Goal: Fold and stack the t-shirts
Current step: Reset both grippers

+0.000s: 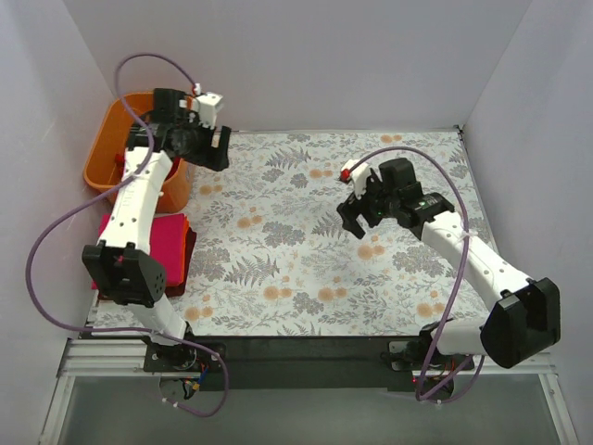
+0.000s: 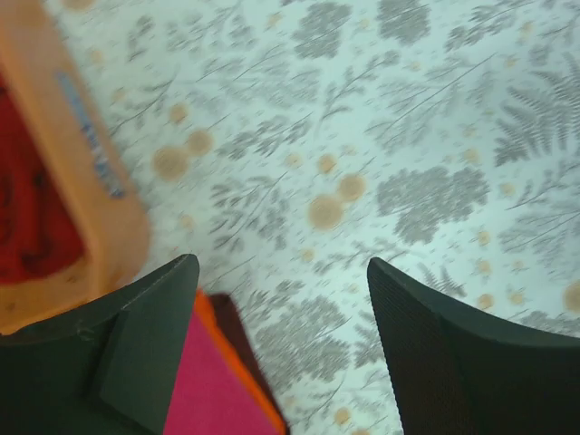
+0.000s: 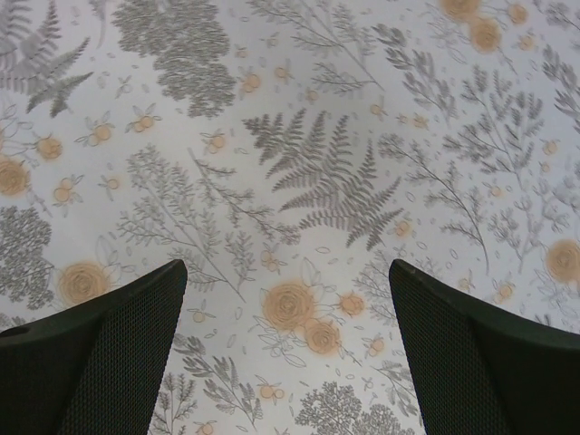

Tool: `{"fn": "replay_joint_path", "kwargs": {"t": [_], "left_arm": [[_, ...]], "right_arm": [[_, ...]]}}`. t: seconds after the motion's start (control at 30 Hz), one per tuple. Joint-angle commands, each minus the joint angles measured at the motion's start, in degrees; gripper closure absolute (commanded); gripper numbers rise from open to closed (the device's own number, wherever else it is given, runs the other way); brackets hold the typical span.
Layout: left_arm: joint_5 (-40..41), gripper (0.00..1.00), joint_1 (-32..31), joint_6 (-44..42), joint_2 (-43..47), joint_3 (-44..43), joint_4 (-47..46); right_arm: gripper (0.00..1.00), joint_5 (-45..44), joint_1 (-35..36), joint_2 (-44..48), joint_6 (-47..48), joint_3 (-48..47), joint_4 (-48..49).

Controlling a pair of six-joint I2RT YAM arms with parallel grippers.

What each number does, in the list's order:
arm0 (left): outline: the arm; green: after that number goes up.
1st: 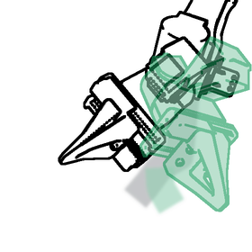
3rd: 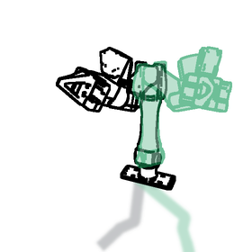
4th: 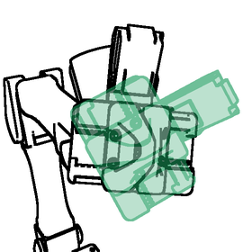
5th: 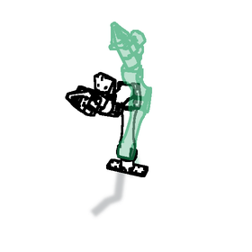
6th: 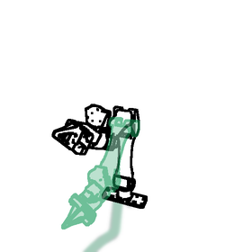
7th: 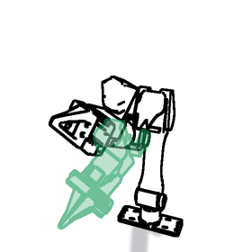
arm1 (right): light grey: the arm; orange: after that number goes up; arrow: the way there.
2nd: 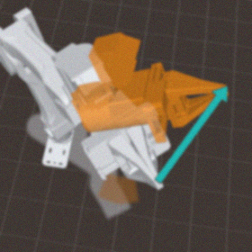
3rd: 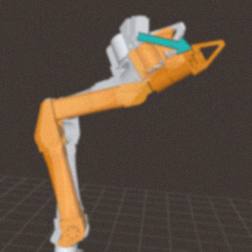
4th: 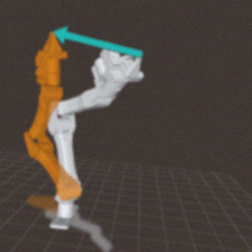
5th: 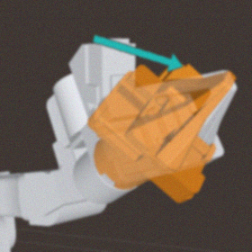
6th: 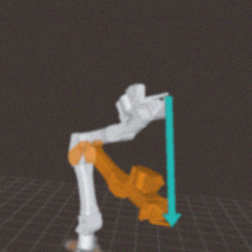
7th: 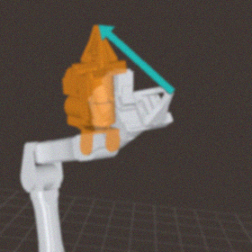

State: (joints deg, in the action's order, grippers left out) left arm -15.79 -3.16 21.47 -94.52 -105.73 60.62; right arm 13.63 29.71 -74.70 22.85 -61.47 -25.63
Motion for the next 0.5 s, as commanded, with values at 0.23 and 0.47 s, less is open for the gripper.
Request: {"fn": "replay_joint_path", "kwargs": {"t": [0.23,0.47], "left_arm": [[-7.2,0.23,-16.7,21.2,-9.5,8.1,-15.4],[-7.7,0.21,-17.5,23.3,-4.9,29.9,-25.1]], "right_arm": [[0.02,4.7,-19.7,2.8,-6.6,2.2,0.1],[0.02,7.6,-22.8,8.6,-6.7,13.7,0.1]]}}
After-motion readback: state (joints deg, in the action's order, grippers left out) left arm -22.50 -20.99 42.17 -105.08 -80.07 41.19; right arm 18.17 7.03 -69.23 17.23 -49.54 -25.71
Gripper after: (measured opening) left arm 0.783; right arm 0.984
